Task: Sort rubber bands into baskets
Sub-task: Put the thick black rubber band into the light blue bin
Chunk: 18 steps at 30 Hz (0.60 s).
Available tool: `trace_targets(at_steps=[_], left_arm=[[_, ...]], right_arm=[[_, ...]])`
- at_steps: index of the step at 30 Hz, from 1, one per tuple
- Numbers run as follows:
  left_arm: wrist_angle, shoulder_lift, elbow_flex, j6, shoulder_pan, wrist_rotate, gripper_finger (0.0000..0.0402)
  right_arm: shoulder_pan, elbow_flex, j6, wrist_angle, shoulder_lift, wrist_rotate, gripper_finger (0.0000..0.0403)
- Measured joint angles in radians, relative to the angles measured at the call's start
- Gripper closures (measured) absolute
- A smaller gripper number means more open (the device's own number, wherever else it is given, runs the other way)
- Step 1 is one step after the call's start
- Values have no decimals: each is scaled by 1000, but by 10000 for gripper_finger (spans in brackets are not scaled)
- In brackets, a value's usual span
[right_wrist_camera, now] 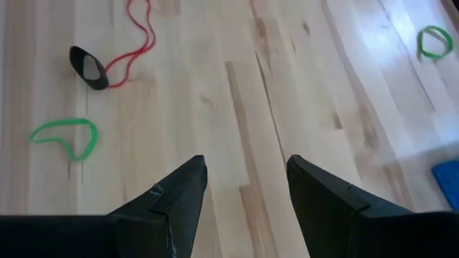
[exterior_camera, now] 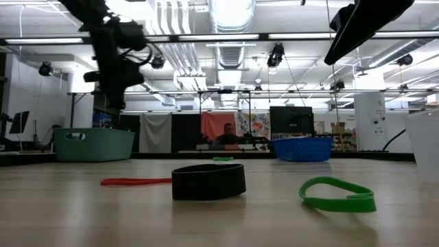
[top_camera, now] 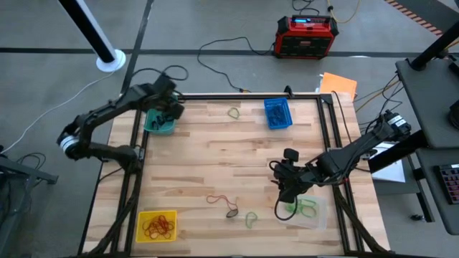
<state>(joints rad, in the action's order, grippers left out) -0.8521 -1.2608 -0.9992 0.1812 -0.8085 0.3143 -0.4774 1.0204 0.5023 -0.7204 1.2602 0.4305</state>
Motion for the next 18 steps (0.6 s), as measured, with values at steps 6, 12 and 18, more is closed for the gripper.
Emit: trace_targets(at_steps=[6, 12, 18], left_arm=[[85, 94, 140, 22, -70, -19, 401], [134, 118, 197, 26, -71, -19, 400], [170, 109, 221, 41, -71, -2, 365]], right_arm=[[0, -13, -6, 23, 0, 0, 213], [0, -13, -6, 28, 0, 0, 213], [0, -13, -6, 61, 0, 0, 213]])
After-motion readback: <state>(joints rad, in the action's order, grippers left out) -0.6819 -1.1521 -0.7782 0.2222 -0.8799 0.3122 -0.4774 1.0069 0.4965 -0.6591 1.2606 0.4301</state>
